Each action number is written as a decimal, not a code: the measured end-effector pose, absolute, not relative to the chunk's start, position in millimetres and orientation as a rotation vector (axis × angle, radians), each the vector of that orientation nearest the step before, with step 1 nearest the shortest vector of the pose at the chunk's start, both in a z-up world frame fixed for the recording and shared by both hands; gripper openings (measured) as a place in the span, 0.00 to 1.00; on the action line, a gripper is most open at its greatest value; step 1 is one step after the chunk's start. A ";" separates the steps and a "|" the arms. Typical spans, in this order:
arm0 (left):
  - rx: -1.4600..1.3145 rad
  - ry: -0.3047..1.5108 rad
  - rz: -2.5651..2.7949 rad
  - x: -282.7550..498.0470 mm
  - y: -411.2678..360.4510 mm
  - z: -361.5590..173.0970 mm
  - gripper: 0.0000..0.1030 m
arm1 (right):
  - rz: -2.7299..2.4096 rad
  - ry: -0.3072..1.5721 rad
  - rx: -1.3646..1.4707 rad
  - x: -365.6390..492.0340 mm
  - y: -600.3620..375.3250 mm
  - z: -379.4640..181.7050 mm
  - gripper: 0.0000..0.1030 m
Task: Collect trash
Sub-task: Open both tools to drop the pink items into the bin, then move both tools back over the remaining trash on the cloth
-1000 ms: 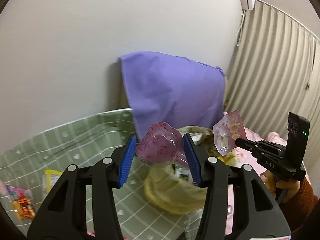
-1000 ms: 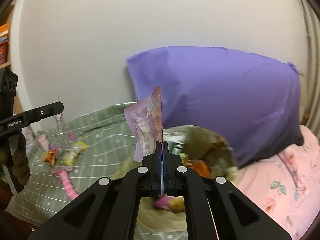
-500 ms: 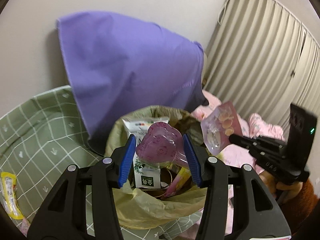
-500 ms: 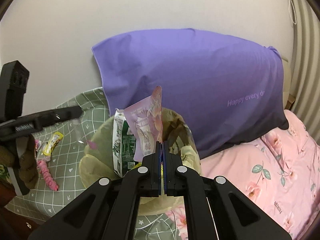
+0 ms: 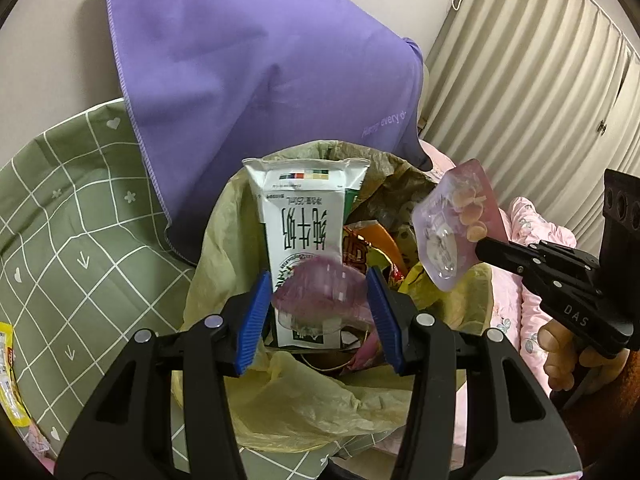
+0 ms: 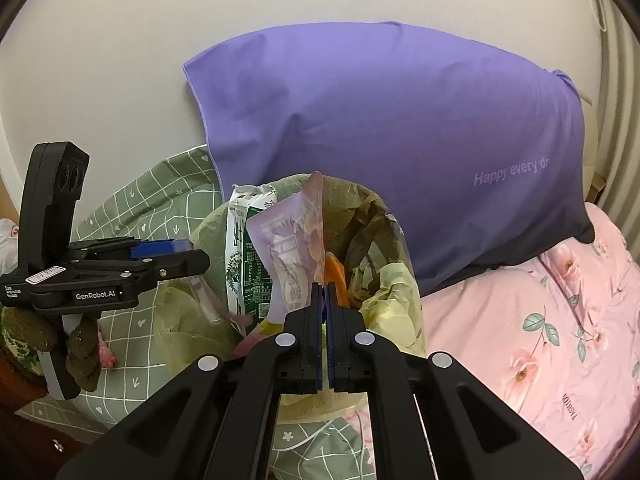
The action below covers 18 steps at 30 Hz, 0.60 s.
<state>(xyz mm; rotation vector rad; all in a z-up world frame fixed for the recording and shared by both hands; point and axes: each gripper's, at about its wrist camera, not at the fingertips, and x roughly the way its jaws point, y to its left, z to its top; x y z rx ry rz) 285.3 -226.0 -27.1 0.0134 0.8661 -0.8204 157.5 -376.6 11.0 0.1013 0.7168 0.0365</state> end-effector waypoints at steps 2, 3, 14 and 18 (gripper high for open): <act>0.007 0.863 -0.824 285.8 -222.3 -25.9 0.49 | 0.033 0.719 0.100 159.7 -376.1 9.5 0.05; 0.005 0.859 -0.827 286.2 -220.4 -25.2 0.54 | 0.029 0.723 0.098 161.4 -375.1 8.3 0.05; -0.087 0.817 -0.781 281.3 -180.2 -12.2 0.59 | 0.028 0.705 0.092 167.9 -363.0 6.2 0.36; -0.126 0.803 -0.738 276.6 -154.3 -10.5 0.59 | 0.030 0.696 0.079 168.0 -351.9 9.0 0.36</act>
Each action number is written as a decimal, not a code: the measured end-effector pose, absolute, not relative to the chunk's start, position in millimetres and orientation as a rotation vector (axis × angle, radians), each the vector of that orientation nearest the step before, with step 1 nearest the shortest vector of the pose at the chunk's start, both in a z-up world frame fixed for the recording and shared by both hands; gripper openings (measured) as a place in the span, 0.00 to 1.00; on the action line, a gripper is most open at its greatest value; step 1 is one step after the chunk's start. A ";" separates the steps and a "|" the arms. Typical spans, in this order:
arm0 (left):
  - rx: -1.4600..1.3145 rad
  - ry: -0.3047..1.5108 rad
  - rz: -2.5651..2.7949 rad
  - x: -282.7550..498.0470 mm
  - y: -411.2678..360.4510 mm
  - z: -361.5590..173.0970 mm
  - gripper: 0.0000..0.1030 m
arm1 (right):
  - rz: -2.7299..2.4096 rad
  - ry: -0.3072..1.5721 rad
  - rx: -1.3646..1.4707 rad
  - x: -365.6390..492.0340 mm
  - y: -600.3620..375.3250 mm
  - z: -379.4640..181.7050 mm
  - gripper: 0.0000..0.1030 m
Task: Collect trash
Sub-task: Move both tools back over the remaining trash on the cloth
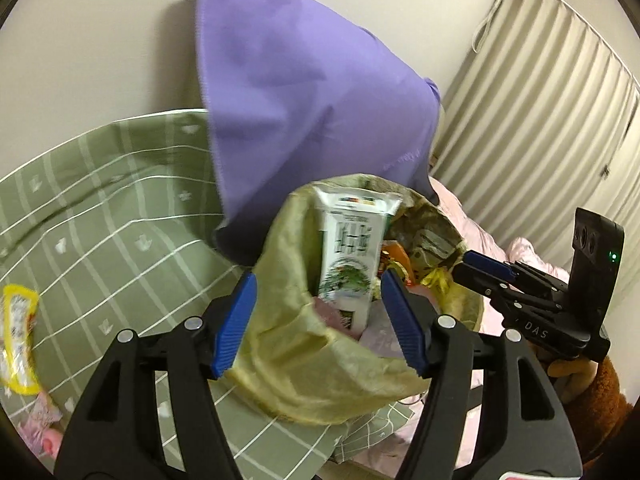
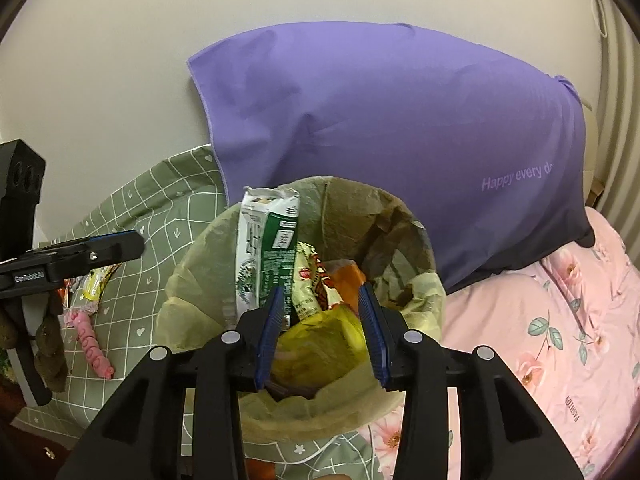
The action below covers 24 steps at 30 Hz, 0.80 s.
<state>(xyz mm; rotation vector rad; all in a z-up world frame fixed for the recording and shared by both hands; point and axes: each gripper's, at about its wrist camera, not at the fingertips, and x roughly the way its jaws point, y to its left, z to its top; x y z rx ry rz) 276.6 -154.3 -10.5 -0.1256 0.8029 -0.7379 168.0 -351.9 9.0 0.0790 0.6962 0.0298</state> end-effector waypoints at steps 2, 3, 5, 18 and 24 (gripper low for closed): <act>-0.132 0.794 -0.701 275.8 -140.8 -11.2 0.60 | 0.039 0.690 0.072 167.8 -344.3 10.7 0.36; -0.133 0.789 -0.678 273.5 -132.4 -11.4 0.60 | 0.047 0.683 0.066 167.6 -338.2 12.5 0.36; -0.141 0.779 -0.638 270.8 -115.7 -12.9 0.60 | 0.066 0.666 0.065 167.2 -328.1 15.9 0.36; -0.241 0.770 -0.193 249.5 64.5 -47.7 0.60 | 0.272 0.651 0.059 180.6 -234.9 9.5 0.36; -0.346 0.775 0.045 236.0 158.8 -66.3 0.60 | 0.381 0.702 0.026 188.0 -185.3 -5.0 0.36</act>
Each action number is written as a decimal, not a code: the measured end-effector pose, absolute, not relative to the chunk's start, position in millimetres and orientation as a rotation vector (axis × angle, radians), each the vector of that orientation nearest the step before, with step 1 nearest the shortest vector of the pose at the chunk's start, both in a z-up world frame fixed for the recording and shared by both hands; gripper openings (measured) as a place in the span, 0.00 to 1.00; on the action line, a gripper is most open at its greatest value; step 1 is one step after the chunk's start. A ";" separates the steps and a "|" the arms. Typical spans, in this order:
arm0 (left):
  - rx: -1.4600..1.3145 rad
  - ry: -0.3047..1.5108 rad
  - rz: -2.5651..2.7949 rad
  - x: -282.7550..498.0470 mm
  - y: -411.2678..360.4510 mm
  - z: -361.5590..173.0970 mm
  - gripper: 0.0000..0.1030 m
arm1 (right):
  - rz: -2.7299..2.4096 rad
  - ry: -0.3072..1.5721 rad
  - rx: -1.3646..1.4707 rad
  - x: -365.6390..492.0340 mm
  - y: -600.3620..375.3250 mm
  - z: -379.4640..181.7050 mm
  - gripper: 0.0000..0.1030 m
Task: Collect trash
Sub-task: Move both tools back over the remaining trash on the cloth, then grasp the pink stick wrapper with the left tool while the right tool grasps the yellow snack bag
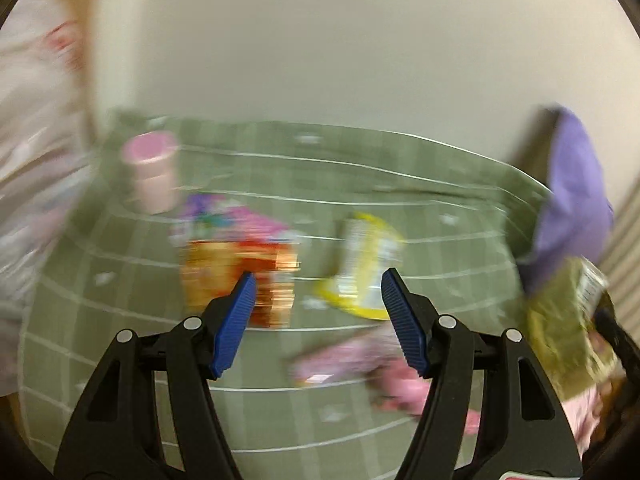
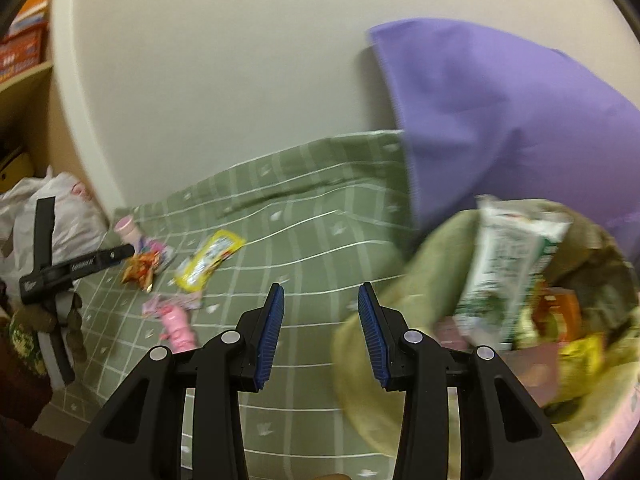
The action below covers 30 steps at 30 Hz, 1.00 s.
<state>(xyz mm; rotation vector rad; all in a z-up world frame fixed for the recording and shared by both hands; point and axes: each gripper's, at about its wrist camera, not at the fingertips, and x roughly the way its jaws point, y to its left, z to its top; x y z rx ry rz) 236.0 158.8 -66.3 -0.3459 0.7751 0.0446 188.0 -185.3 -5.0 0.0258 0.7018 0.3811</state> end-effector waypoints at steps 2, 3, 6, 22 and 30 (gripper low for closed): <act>-0.386 0.785 0.096 227.0 183.0 -73.5 0.60 | 0.435 0.729 0.008 190.9 -166.5 -11.3 0.36; -0.398 0.787 0.106 223.9 188.7 -75.4 0.60 | 0.454 0.738 0.000 191.6 -159.9 -13.7 0.36; -0.413 0.801 0.120 212.4 199.7 -83.5 0.60 | 0.533 0.778 -0.039 194.0 -129.1 -24.5 0.36; -0.354 0.813 0.083 166.7 209.5 -75.5 0.60 | 0.673 1.001 0.057 266.2 -27.3 -98.0 0.36; -0.363 0.809 0.025 178.0 213.5 -82.4 0.60 | 0.674 0.977 0.083 275.7 -34.5 -92.0 0.36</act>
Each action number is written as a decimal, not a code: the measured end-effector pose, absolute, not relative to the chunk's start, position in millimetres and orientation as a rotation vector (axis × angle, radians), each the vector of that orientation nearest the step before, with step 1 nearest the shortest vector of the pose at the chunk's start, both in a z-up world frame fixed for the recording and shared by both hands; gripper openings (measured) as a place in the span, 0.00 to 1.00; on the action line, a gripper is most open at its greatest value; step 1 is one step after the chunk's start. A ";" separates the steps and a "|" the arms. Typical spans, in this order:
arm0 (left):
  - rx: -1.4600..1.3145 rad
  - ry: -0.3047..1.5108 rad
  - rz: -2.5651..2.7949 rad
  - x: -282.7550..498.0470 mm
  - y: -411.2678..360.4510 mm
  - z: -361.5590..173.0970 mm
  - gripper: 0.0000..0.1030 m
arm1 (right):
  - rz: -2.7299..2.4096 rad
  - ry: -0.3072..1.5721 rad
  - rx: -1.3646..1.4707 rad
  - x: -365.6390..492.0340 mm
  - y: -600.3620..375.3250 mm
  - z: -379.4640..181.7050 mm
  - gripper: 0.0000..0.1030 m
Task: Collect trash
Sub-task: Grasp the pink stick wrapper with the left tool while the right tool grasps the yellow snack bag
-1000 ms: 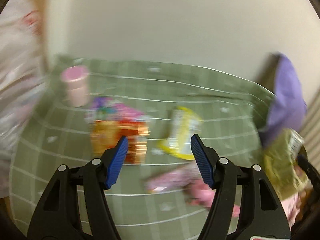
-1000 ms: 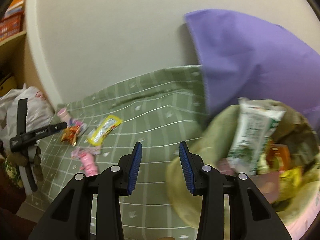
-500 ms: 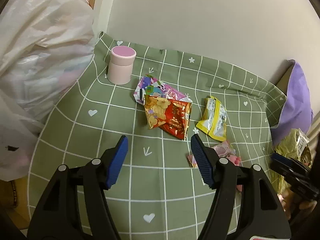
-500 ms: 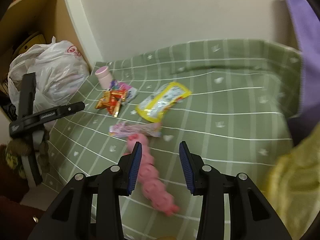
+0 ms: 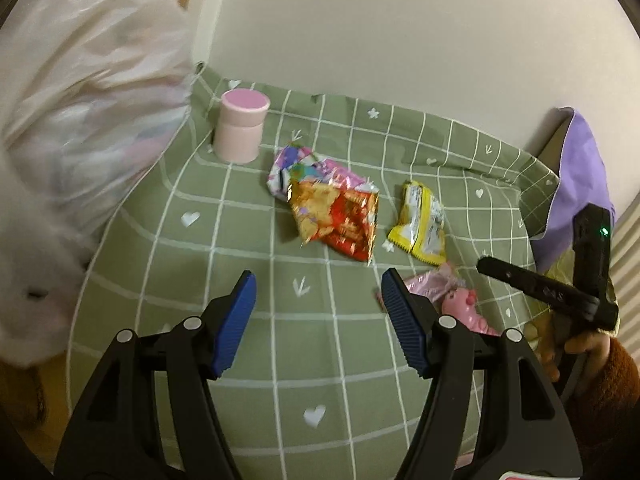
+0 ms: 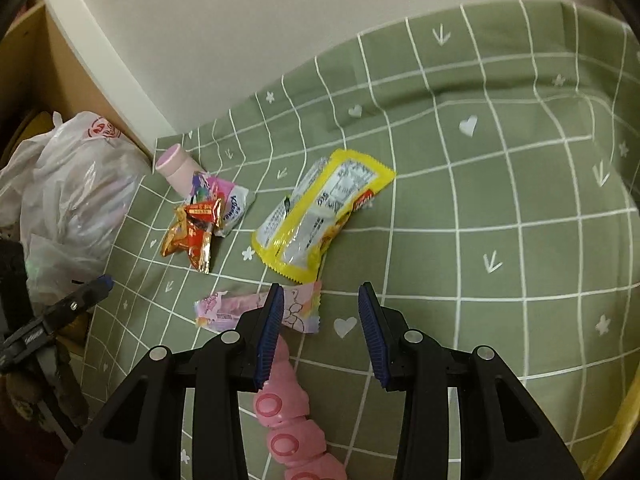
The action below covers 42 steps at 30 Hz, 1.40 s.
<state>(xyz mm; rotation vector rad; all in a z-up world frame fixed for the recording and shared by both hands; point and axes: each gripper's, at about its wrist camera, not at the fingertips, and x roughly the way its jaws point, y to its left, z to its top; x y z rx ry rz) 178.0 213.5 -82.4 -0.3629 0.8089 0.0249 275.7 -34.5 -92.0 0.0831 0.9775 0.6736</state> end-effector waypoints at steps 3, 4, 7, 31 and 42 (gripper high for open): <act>-0.339 0.798 -0.072 200.2 204.0 -83.0 0.60 | 0.653 0.958 0.061 270.8 -45.6 -87.1 0.36; -0.305 0.807 -0.132 208.8 195.9 -85.1 0.60 | 0.638 0.953 0.056 268.6 -52.3 -85.2 0.36; -0.188 0.858 -0.299 230.1 167.1 -95.8 0.60 | 0.600 0.957 0.072 265.0 -75.9 -82.7 0.36; -0.244 0.970 0.027 188.6 180.8 -128.8 0.14 | 0.640 0.956 0.100 298.0 -41.6 -83.7 0.36; -0.361 0.943 0.048 151.1 211.8 -105.4 0.31 | 0.635 1.054 0.156 379.4 28.3 -114.0 0.36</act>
